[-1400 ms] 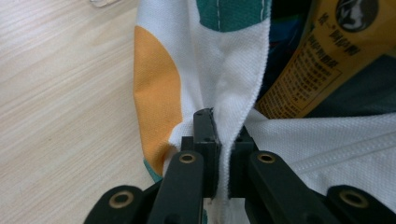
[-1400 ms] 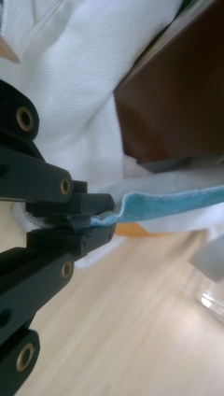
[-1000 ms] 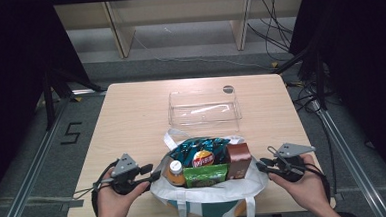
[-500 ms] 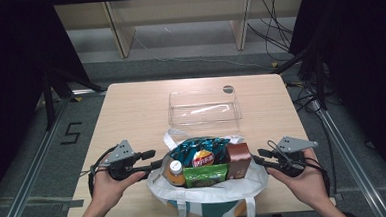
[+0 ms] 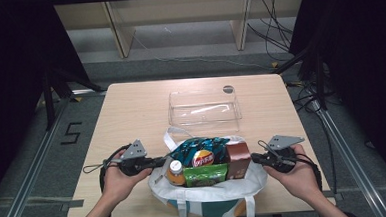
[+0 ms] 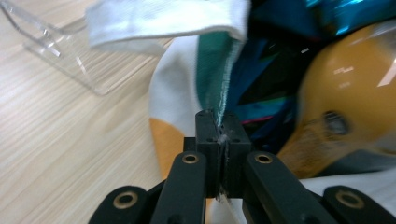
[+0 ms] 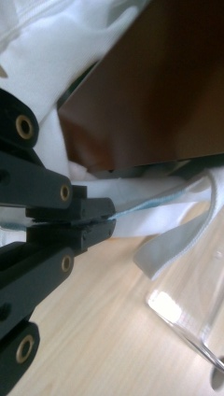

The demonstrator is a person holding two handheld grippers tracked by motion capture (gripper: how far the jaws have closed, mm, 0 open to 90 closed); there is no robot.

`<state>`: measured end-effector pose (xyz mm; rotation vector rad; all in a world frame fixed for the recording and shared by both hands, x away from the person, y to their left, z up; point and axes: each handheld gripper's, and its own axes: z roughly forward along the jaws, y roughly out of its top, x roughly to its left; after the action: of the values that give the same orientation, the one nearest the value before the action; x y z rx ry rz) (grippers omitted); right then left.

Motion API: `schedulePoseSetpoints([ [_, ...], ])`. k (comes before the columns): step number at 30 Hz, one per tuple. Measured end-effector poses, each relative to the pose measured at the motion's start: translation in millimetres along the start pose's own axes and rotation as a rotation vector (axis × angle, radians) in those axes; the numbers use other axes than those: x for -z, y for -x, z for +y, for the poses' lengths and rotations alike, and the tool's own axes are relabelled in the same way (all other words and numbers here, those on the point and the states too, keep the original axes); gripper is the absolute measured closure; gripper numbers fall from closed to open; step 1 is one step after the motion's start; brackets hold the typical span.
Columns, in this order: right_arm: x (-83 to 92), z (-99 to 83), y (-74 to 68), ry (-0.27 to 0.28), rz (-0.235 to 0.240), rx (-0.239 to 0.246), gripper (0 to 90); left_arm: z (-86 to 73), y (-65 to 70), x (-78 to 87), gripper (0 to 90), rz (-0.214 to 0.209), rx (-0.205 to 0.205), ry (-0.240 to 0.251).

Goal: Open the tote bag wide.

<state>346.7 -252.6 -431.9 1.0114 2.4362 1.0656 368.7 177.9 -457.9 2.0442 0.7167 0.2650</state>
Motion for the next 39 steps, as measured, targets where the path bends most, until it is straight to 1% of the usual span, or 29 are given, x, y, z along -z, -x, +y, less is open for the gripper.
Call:
schedulePoseSetpoints([
  [2, -8.8, -2.8, 2.7, -0.032, 0.020, 0.002, 89.3, -1.7, -2.4, -4.8, 88.1, 0.001, -0.007, -0.018],
  [3, -11.9, -3.8, 3.1, -0.029, 0.020, 0.007, 89.3, -2.8, -2.9, -9.6, 88.1, 0.007, -0.017, -0.029],
  [7, -17.8, -5.7, 3.5, -0.061, 0.043, -0.004, 89.3, -5.1, -3.3, -15.2, 88.1, 0.010, 0.005, -0.044],
  [8, -22.0, -7.6, 2.5, -0.029, 0.043, -0.017, 89.4, -5.3, -3.4, -15.6, 88.1, 0.011, 0.001, -0.044],
  [10, -20.4, -6.2, 4.4, -0.052, 0.035, 0.015, 89.3, -5.4, -3.7, -15.2, 88.1, 0.024, 0.005, -0.056],
  [11, -21.9, -6.6, 3.3, -0.036, 0.034, -0.002, 89.3, -5.8, -3.0, -15.7, 88.1, 0.026, 0.021, -0.049],
  [14, -25.0, -7.5, 3.4, -0.052, 0.032, -0.037, 89.4, -6.0, -3.9, -18.0, 88.2, 0.037, 0.044, -0.050],
  [15, -25.8, -7.1, 5.0, -0.051, 0.021, -0.017, 89.4, -5.9, -4.8, -17.3, 88.2, 0.038, 0.041, -0.068],
  [17, -25.4, -6.0, 4.5, -0.059, 0.024, -0.020, 89.4, -6.0, -4.5, -17.3, 88.2, 0.045, 0.038, -0.072],
  [18, -25.1, -5.0, 3.5, -0.078, 0.021, -0.008, 89.4, -7.7, -2.7, -19.3, 88.2, 0.047, 0.060, -0.055],
  [19, -25.6, -5.4, 3.0, -0.069, 0.021, -0.011, 89.3, -7.7, -2.7, -19.3, 88.2, 0.047, 0.060, -0.055],
  [20, -25.7, -5.9, 3.5, -0.064, 0.019, -0.010, 89.2, -7.7, -3.5, -18.6, 88.2, 0.047, 0.028, -0.070],
  [22, -25.3, -6.2, 4.2, -0.048, 0.026, -0.017, 89.0, -7.2, -2.6, -17.5, 88.1, 0.051, 0.042, -0.061],
  [23, -17.1, -4.7, 4.9, -0.018, 0.032, -0.013, 82.9, -6.1, -0.6, -13.5, 87.0, 0.060, 0.022, -0.043],
  [24, -17.1, -4.7, 4.9, -0.018, 0.032, -0.013, 82.9, -6.1, -0.6, -13.5, 84.4, 0.060, 0.022, -0.043],
  [25, -5.3, -3.1, 7.0, 0.019, 0.058, -0.018, 72.5, -5.5, -2.0, -9.2, 78.0, 0.059, 0.005, -0.031],
  [26, 2.8, -3.1, 5.2, 0.039, 0.067, -0.038, 69.3, -4.8, -1.0, 1.0, 70.4, 0.081, 0.050, 0.001],
  [27, 2.8, -3.1, 5.2, 0.039, 0.067, -0.038, 69.3, -4.8, -1.0, 1.0, 64.8, 0.081, 0.050, 0.001],
  [28, 9.6, -3.1, 6.8, 0.079, 0.067, -0.021, 65.8, -4.5, -0.7, 6.9, 64.8, 0.086, 0.057, 0.018],
  [29, 16.7, -3.0, 7.8, 0.106, 0.077, -0.028, 62.0, -4.4, -0.5, 12.3, 59.9, 0.096, 0.053, 0.034],
  [30, 29.8, -2.7, 11.2, 0.155, 0.081, -0.018, 56.6, -4.6, 0.3, 18.8, 51.8, 0.119, 0.068, 0.043],
  [31, 29.8, -2.7, 11.2, 0.155, 0.081, -0.018, 56.6, -4.6, 0.5, 22.3, 51.8, 0.133, 0.070, 0.054],
  [32, 36.7, -2.1, 15.4, 0.186, 0.080, 0.008, 51.7, -3.5, 2.3, 32.1, 47.2, 0.137, 0.080, 0.091],
  [33, 36.7, -2.1, 15.4, 0.186, 0.080, 0.008, 51.7, -3.5, 2.3, 32.1, 44.9, 0.137, 0.080, 0.091],
  [34, 41.3, -2.0, 17.3, 0.227, 0.082, 0.022, 48.1, -2.9, 6.0, 40.0, 40.6, 0.147, 0.093, 0.122],
  [35, 44.1, -1.6, 16.1, 0.217, 0.094, 0.014, 46.5, -3.1, 6.9, 43.2, 36.5, 0.151, 0.092, 0.135],
  [36, 46.0, -1.1, 16.0, 0.216, 0.099, 0.018, 45.1, -3.8, 8.1, 45.6, 33.7, 0.156, 0.116, 0.150],
  [37, 47.3, -0.4, 17.7, 0.234, 0.088, 0.048, 44.4, -4.6, 8.3, 47.5, 31.5, 0.150, 0.138, 0.162],
  [39, 50.6, 1.2, 16.8, 0.238, 0.098, 0.048, 41.4, -5.0, 7.5, 49.2, 27.8, 0.150, 0.148, 0.172],
])
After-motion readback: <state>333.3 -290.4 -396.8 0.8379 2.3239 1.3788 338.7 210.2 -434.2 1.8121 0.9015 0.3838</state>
